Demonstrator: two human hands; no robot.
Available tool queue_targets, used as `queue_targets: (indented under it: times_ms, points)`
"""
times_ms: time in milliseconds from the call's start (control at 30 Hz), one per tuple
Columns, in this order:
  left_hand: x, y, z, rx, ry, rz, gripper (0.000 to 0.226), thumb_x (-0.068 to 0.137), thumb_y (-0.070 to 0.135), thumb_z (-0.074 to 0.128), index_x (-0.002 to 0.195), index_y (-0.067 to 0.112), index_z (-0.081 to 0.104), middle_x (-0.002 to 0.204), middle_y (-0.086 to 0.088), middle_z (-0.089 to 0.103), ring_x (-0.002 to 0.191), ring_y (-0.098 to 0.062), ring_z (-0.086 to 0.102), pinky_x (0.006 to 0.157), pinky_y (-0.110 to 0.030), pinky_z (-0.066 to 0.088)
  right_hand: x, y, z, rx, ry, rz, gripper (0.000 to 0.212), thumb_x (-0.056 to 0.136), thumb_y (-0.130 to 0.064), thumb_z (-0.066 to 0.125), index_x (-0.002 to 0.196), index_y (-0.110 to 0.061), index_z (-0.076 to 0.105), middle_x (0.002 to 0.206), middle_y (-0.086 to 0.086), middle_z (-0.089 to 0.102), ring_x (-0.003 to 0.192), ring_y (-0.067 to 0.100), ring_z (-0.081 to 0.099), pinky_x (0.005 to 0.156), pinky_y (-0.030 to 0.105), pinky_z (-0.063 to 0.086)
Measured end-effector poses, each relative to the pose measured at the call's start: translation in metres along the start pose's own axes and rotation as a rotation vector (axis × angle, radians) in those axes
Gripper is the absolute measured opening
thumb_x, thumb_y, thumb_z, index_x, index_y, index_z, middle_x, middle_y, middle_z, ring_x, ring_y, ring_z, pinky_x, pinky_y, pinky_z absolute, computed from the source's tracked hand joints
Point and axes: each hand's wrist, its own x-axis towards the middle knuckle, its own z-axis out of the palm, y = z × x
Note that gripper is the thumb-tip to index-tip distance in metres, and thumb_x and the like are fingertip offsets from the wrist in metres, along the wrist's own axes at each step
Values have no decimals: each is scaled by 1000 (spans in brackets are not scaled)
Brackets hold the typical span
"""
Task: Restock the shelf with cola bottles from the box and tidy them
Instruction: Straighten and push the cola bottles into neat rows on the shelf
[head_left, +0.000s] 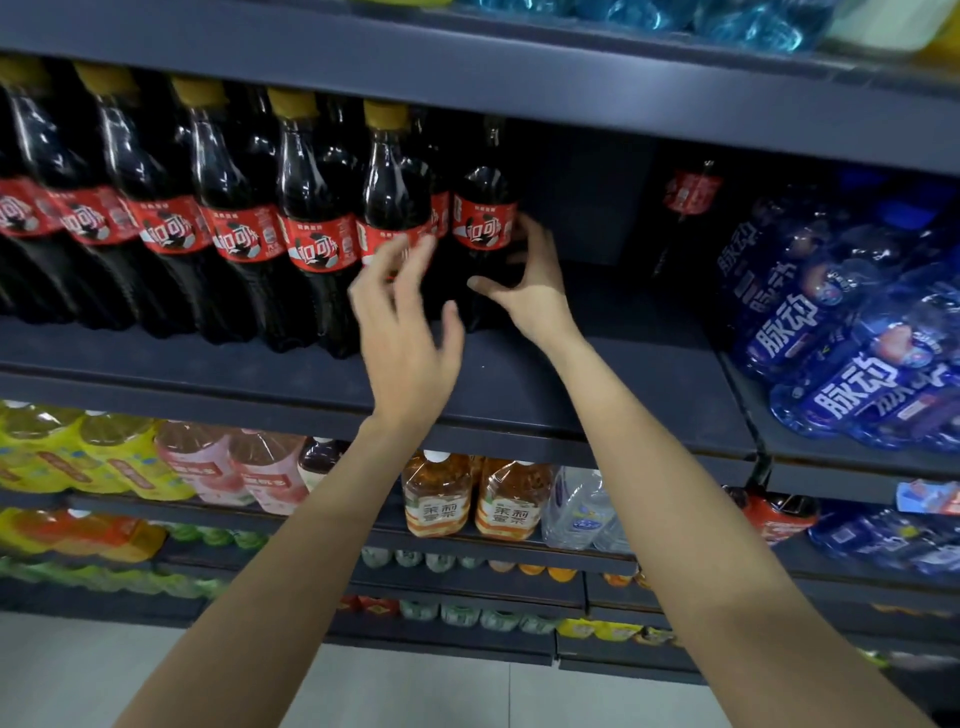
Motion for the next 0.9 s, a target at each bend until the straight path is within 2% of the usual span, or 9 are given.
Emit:
queue_targets:
  times_ms: [67, 133, 200, 333, 400, 500, 633, 800, 900]
  points:
    - [4, 19, 12, -107, -134, 66, 45, 88, 7, 59, 131, 5, 48, 126, -13, 53, 116, -21, 47, 102, -19, 33, -5, 8, -17, 56, 43, -4, 82, 72, -21, 81, 140, -17, 37, 135, 8, 43, 116, 15, 49, 100, 30, 45]
    - [6, 37, 28, -212, -301, -69, 46, 89, 13, 58, 133, 11, 46, 117, -1, 58, 104, -13, 53, 92, -20, 40, -6, 23, -49, 44, 205, 7, 65, 79, -18, 75, 136, -15, 43, 130, 8, 49, 111, 12, 51, 96, 26, 46]
    - [7, 45, 51, -285, -431, -249, 45, 91, 18, 58, 134, 16, 44, 106, 9, 58, 91, -7, 57, 85, -28, 49, 0, 46, -85, -55, 412, 43, 56, 82, -16, 70, 132, -7, 46, 126, 12, 51, 111, 18, 52, 98, 33, 45]
    - [12, 47, 108, -326, -682, -453, 53, 91, 21, 61, 139, 17, 37, 103, 7, 62, 87, -9, 59, 87, -34, 52, 26, 76, -130, -252, 552, 214, 80, 80, -21, 71, 145, -10, 27, 142, 20, 34, 131, 34, 36, 111, 35, 24]
    - [18, 45, 140, -325, -786, -518, 61, 91, 22, 61, 144, 18, 31, 118, -1, 61, 100, -15, 59, 91, -31, 49, 41, 84, -137, -248, 506, 236, 93, 80, -21, 73, 149, -15, 13, 149, 20, 24, 137, 31, 29, 109, 27, 17]
    - [31, 41, 179, -283, -898, -520, 73, 92, 26, 61, 150, 21, 17, 139, -5, 49, 122, -21, 51, 100, -28, 42, 62, 98, -140, -166, 400, 202, 100, 80, -17, 73, 151, -17, 2, 153, 15, 26, 137, 25, 34, 111, 30, 24]
    - [49, 50, 192, -468, -867, -588, 79, 93, 27, 60, 153, 24, 9, 154, -5, 31, 139, -19, 34, 108, -23, 28, 60, 104, -145, -77, 303, 128, 99, 80, -15, 72, 150, -14, 2, 151, 10, 31, 135, 20, 36, 114, 36, 28]
    - [49, 64, 139, -729, -798, -595, 70, 95, 21, 56, 151, 26, 16, 150, -5, 37, 126, -6, 42, 98, -17, 39, 2, 76, -130, 218, 35, 64, 102, 73, -11, 75, 148, -17, 6, 145, 7, 39, 132, 18, 42, 113, 42, 33]
    - [40, 60, 93, -712, -747, -471, 69, 94, 19, 59, 151, 20, 20, 140, 0, 47, 117, -3, 50, 95, -13, 43, -28, 49, -113, 338, -146, 71, 98, 73, -7, 73, 148, -18, 9, 144, 7, 42, 131, 16, 45, 110, 41, 38]
